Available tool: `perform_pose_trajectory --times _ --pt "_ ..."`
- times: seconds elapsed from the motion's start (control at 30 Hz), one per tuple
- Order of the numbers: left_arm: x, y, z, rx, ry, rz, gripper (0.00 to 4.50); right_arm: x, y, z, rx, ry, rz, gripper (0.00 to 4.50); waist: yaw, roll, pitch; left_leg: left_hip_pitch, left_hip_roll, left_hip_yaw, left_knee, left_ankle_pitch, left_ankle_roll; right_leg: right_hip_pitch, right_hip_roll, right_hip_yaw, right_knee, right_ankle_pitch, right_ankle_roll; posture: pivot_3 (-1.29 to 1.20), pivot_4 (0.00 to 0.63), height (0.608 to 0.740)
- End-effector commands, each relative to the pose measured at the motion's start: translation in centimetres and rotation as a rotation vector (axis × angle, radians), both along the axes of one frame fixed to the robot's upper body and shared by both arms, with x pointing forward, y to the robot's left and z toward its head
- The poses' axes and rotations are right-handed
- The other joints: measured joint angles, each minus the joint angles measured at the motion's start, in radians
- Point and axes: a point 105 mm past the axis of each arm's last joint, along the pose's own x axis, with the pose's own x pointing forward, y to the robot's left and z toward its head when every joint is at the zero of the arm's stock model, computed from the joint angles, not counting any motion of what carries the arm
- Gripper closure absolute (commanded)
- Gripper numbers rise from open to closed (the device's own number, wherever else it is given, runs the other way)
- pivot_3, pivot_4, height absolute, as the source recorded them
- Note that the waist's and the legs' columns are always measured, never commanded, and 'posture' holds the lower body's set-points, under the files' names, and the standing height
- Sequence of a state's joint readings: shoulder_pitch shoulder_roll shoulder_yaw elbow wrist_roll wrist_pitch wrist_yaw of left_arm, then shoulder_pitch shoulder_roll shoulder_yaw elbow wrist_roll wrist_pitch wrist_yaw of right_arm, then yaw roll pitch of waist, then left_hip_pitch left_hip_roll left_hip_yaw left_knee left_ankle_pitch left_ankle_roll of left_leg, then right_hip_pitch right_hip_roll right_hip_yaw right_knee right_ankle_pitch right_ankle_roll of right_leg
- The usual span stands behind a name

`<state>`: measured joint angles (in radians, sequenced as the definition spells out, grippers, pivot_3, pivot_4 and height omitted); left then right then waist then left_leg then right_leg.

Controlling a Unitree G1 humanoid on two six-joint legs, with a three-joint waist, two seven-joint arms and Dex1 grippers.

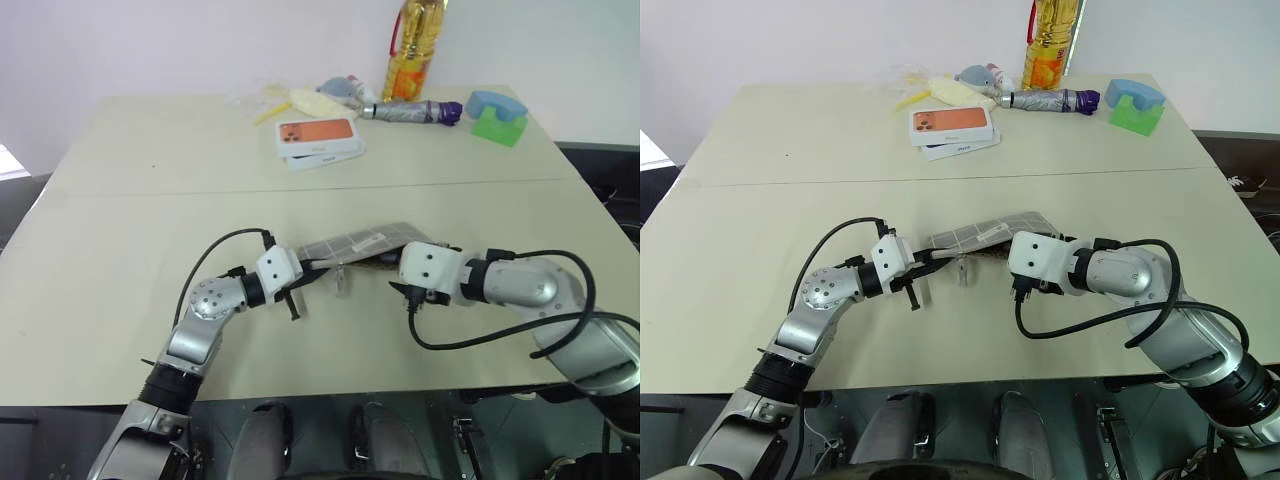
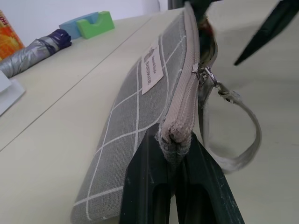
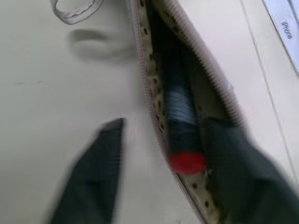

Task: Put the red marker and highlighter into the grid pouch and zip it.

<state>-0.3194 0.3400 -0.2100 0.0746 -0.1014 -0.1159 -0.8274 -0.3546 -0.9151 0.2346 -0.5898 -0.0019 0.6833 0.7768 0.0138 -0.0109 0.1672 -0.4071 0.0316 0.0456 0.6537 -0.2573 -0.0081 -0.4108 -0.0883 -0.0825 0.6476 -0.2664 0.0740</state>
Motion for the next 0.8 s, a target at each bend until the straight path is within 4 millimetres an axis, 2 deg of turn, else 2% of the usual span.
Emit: perform_pose_trajectory --times 0.03,0.13,0.23,0.3,0.5,0.67,0.73,0.8 --pt "0.3 0.2 1.5 -0.098 0.001 0.038 4.50 -0.4 0.7 3.9 0.173 -0.094 0.009 0.02 0.000 0.000 0.000 0.000 0.000 0.000 0.000 0.000 0.000 0.000 0.000 0.000 0.000 0.000 0.000 0.00 0.150 0.740" --pt "1.0 0.4 1.9 -0.155 0.035 0.086 4.50 -1.2 1.2 5.4 0.370 -0.059 0.012 0.02 0.000 0.000 0.000 0.000 0.000 -0.001 0.000 0.000 0.000 0.000 0.000 0.000 0.000 0.000 0.000 0.00 0.150 0.740" --pt "1.6 0.4 2.5 -0.207 0.057 0.125 4.50 -2.5 2.1 5.7 0.524 0.020 0.047 0.02 0.001 0.000 0.000 0.000 0.000 -0.002 0.000 0.000 0.000 0.001 0.000 0.000 0.000 0.000 0.000 0.00 0.150 0.740" --pt "1.9 0.2 2.8 -0.231 0.065 0.138 4.50 -2.7 2.6 5.4 0.609 0.061 0.035 0.02 0.001 0.000 0.000 0.000 0.000 -0.004 0.000 0.000 0.000 0.001 0.000 -0.001 0.000 0.000 0.000 0.00 0.150 0.740" --pt "2.1 0.0 3.0 -0.230 0.056 0.146 4.50 -2.2 4.9 2.9 0.726 0.178 -0.033 0.02 -0.002 0.000 0.000 0.000 0.000 -0.004 0.001 0.000 0.000 0.001 0.000 -0.001 0.001 0.000 0.000 0.00 0.150 0.740" --pt "2.3 -0.3 3.1 -0.239 0.054 0.152 4.50 0.3 7.0 -0.1 0.816 0.242 -0.192 0.02 -0.002 0.000 0.000 0.000 0.000 -0.004 0.001 0.000 0.000 0.001 0.000 -0.001 0.001 0.000 0.000 0.00 0.150 0.740" --pt "2.4 -0.4 3.1 -0.241 0.054 0.152 4.50 0.7 8.3 -0.8 0.825 0.264 -0.197 0.02 -0.002 0.000 0.000 0.000 0.000 -0.004 0.001 0.000 0.000 0.001 0.000 0.000 0.002 0.000 0.000 0.00 0.150 0.740" --pt "2.3 -0.5 3.0 -0.239 0.053 0.150 4.50 1.4 9.1 -1.3 0.826 0.268 -0.221 0.54 -0.003 0.000 0.000 0.000 0.000 -0.004 0.001 0.000 0.000 0.000 0.000 0.000 0.002 0.000 0.000 0.00 0.150 0.740"
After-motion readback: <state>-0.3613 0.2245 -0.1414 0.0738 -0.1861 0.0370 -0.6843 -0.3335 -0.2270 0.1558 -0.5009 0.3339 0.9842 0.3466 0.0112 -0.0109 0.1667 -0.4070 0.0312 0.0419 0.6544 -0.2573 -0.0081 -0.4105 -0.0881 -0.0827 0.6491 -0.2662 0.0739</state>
